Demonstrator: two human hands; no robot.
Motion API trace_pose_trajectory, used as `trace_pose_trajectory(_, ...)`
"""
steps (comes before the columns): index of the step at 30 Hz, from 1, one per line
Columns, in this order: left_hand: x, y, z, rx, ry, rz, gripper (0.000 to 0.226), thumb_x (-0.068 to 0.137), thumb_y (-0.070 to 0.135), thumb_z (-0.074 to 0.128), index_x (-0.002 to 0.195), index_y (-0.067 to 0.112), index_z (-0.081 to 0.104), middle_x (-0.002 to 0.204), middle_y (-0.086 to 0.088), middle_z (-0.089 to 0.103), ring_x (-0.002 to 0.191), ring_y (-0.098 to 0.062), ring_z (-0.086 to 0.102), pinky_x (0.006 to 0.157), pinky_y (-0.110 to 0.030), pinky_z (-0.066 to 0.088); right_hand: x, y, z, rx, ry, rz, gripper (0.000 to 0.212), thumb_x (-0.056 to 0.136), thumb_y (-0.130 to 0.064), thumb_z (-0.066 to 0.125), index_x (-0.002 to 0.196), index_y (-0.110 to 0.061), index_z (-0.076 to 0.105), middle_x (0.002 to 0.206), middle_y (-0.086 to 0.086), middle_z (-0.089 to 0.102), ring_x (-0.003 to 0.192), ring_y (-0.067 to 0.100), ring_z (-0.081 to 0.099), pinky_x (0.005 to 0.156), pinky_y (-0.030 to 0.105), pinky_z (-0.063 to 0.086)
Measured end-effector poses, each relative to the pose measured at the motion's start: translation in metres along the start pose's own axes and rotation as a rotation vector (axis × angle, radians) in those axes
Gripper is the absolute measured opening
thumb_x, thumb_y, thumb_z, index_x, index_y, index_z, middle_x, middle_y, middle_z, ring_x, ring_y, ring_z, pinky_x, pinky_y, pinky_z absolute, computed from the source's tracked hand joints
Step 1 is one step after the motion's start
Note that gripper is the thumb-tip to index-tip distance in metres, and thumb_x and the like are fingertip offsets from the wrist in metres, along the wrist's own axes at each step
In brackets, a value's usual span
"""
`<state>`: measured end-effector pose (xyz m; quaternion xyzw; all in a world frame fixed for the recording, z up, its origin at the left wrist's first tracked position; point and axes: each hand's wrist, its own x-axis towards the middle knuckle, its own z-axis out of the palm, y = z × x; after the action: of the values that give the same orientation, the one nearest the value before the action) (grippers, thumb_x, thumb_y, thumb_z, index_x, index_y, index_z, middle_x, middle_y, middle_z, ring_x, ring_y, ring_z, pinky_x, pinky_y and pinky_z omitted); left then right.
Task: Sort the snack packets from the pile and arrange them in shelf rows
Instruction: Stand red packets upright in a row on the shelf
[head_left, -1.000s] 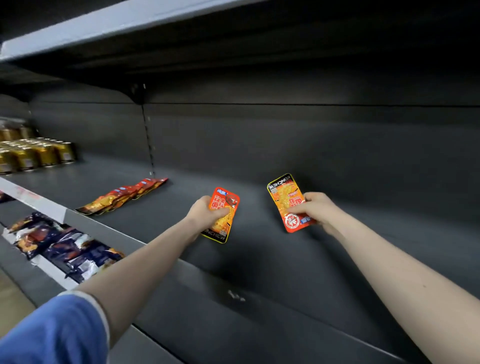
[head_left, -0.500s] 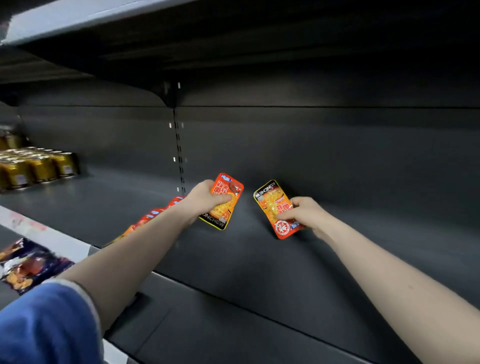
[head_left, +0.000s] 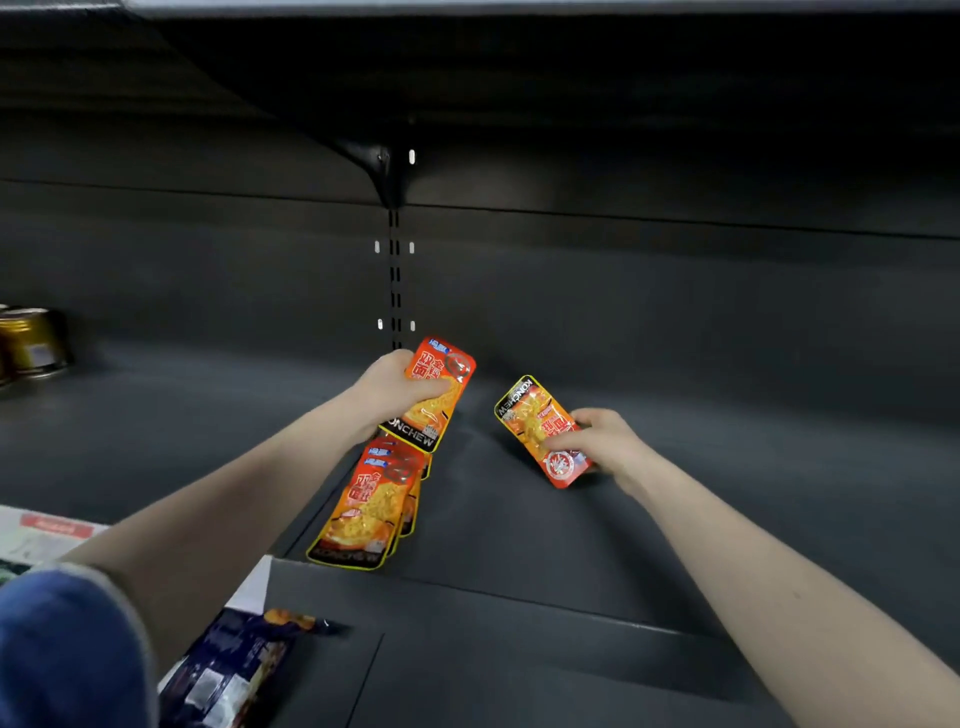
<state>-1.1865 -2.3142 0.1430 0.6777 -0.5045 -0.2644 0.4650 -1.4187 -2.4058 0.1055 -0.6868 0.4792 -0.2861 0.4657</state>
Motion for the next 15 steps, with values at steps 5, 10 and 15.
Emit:
trace_pose_trajectory(5,0.007,-0.013,-0.009,-0.017,-0.024,-0.012,0.026,0.085,0.022,0.069,0.103,0.01,0.057,0.102,-0.012,0.068,0.093,-0.027,0.067,0.084,-0.039,0.052,0.002,-0.001,0.003,0.083,0.053,-0.033,0.023,0.07,-0.007,0.08,0.086,-0.011,0.065,0.083,0.006,0.069,0.069,0.013,0.065,0.062,0.02,0.052)
trace_pose_trajectory(10,0.019,-0.024,-0.022,-0.016,0.003,-0.001,0.025,0.085,0.022,0.069,0.102,0.009,0.057,0.104,-0.013,0.068,0.089,-0.024,0.065,0.081,-0.034,0.051,0.013,-0.004,0.01,0.197,0.063,-0.054,0.029,0.069,-0.008,0.081,0.095,-0.009,0.067,0.086,0.005,0.071,0.075,0.015,0.066,0.073,0.025,0.054)
trace_pose_trajectory(15,0.028,-0.033,-0.038,-0.017,0.043,0.003,0.029,0.084,0.022,0.069,0.106,0.006,0.058,0.103,-0.011,0.068,0.091,-0.023,0.065,0.077,-0.03,0.05,0.032,-0.016,0.02,0.24,0.093,-0.079,0.018,0.076,-0.009,0.075,0.09,-0.009,0.064,0.086,0.007,0.069,0.075,0.015,0.064,0.07,0.027,0.052)
